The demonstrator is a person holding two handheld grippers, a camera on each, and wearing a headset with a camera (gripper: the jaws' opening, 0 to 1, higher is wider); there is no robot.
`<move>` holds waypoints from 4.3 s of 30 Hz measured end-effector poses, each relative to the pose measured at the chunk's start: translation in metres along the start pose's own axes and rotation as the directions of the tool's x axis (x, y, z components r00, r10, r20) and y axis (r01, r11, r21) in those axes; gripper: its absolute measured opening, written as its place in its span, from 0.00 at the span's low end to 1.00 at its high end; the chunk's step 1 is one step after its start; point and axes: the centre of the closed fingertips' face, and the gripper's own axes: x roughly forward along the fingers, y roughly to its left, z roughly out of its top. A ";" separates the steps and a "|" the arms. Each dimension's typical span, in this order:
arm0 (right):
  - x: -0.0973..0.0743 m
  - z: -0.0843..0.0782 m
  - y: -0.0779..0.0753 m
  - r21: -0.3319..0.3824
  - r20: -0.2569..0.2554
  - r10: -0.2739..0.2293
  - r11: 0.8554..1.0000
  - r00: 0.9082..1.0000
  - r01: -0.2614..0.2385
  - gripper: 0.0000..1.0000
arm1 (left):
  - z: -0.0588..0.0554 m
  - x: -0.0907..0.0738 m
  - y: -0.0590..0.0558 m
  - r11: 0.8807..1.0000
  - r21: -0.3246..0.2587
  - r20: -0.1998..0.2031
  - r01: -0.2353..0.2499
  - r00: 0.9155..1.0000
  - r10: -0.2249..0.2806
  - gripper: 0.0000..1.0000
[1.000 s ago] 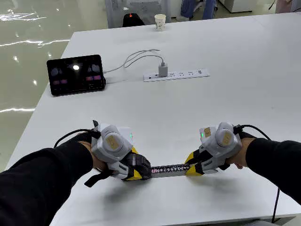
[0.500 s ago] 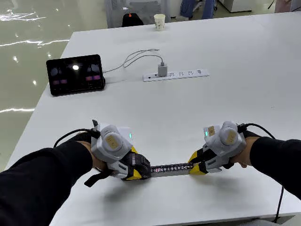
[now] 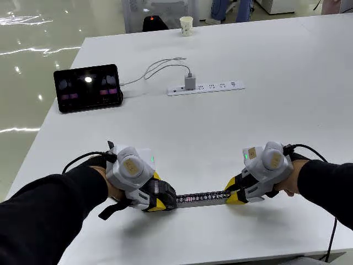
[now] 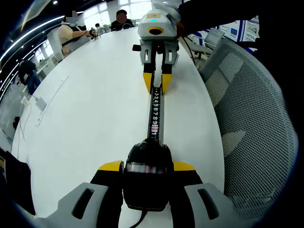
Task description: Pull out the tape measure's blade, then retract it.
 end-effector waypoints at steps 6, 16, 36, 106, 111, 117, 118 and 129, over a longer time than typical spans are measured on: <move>-0.002 -0.002 -0.001 0.002 -0.002 -0.003 1.000 1.000 0.003 0.10 | 0.000 0.000 0.000 1.000 0.000 0.000 0.000 1.000 0.000 0.31; -0.007 -0.008 -0.002 0.007 -0.008 -0.008 1.000 1.000 0.008 0.10 | 0.000 0.000 0.001 1.000 -0.004 0.002 -0.002 1.000 0.002 0.31; -0.015 -0.019 -0.002 0.009 -0.020 -0.013 1.000 1.000 0.013 0.10 | 0.001 0.001 0.000 1.000 -0.008 0.006 -0.004 1.000 0.004 0.31; -0.050 -0.058 -0.006 0.042 -0.059 -0.041 0.998 0.997 0.044 0.10 | 0.001 0.000 0.000 1.000 -0.012 0.009 -0.006 1.000 0.006 0.31; -0.053 -0.061 -0.006 0.047 -0.060 -0.045 0.998 0.997 0.048 0.10 | 0.001 0.000 0.000 1.000 -0.013 0.009 -0.006 1.000 0.006 0.31; -0.055 -0.065 -0.006 0.045 -0.063 -0.046 0.998 0.997 0.049 0.10 | 0.001 0.000 0.000 1.000 -0.012 0.009 -0.007 1.000 0.007 0.31; -0.056 -0.065 -0.006 0.046 -0.064 -0.046 0.998 0.997 0.049 0.10 | 0.001 0.000 0.000 1.000 -0.012 0.009 -0.007 1.000 0.008 0.31; -0.063 -0.067 -0.001 0.050 -0.074 -0.050 0.997 0.996 0.054 0.10 | 0.001 0.000 0.000 1.000 -0.013 0.009 -0.008 1.000 0.008 0.31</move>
